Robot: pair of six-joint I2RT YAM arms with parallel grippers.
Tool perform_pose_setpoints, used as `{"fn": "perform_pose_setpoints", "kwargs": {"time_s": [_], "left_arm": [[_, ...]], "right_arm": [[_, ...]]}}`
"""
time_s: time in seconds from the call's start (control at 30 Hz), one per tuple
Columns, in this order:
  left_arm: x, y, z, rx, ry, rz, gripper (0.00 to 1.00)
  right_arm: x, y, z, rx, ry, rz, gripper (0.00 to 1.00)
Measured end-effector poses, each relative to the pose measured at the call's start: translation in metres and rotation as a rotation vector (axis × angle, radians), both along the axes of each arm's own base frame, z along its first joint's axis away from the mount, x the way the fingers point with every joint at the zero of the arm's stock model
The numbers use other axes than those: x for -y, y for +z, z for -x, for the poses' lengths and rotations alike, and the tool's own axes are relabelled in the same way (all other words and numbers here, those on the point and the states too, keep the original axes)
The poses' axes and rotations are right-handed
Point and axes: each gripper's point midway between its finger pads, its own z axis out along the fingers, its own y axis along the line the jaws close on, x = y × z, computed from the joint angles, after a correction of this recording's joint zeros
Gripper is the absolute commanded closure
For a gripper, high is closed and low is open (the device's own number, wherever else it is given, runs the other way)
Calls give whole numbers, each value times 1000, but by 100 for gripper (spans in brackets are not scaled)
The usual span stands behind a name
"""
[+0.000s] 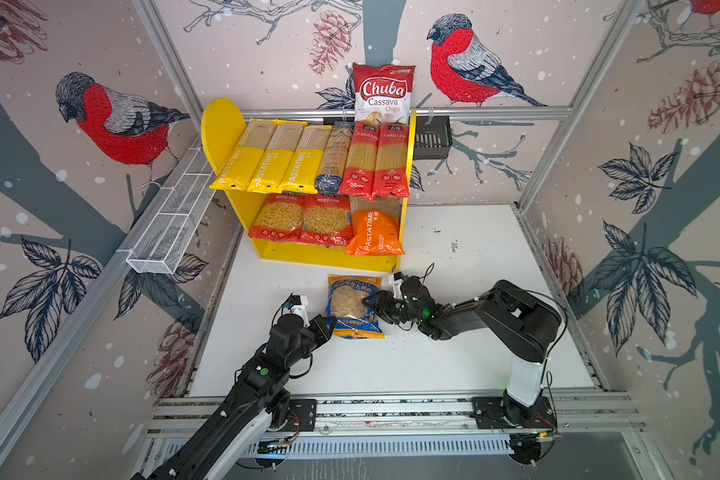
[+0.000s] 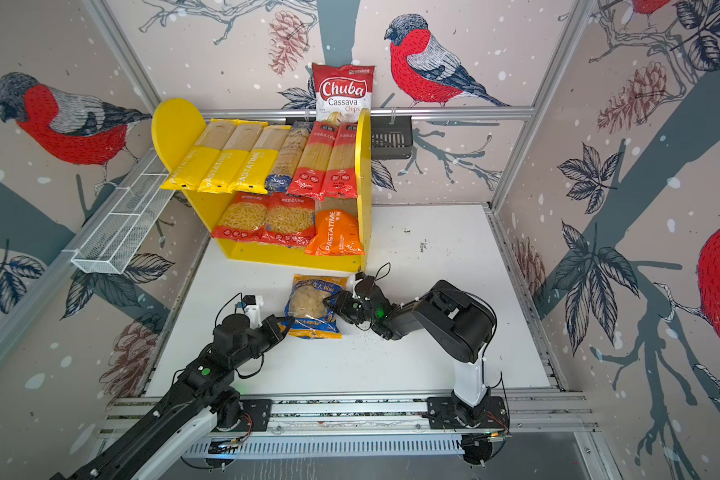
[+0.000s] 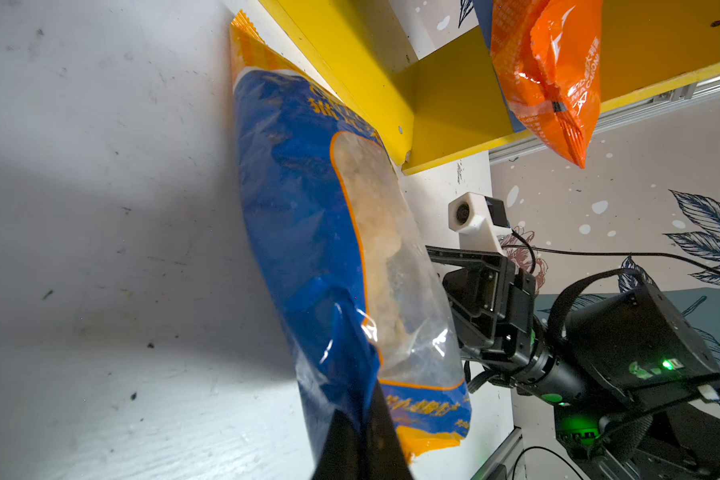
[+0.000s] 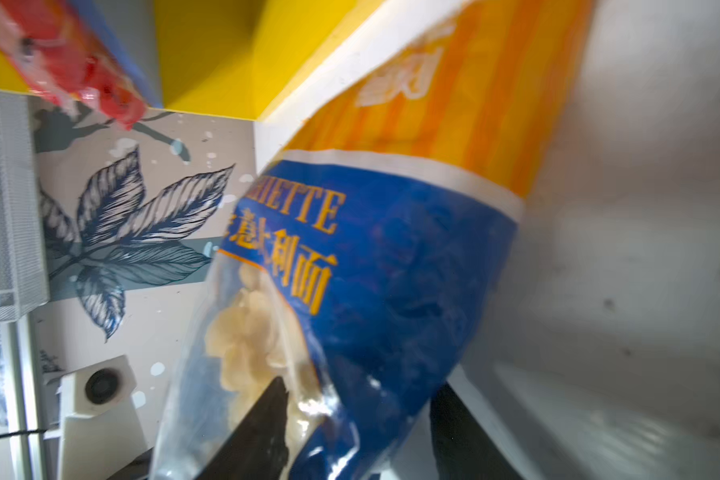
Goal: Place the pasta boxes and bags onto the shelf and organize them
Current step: 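Carry the upright Orecchiette bag with both grippers toward the lower shelf front, then tilt the blue Orecchiette bag with both grippers and move it toward the shelf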
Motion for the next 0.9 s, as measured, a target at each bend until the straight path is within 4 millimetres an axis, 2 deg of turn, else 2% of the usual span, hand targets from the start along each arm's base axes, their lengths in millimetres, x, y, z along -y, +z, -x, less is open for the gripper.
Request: {"fn": "perform_pose_setpoints", "kwargs": {"time_s": [0.13,0.23,0.57,0.9], "left_arm": [[1,7,-2,14,-8,-13,100],[3,16,-5,29,-19,-25,100],[2,44,-7,106,-49,-76,100],[0,46,-3,107,-75,-129,100]], "right_arm": [[0,13,-1,41,-15,-71,77],[2,23,-5,79,-39,-110,82],[3,60,-16,194,-101,-198,88],[8,100,-28,357,-187,-307,92]]}}
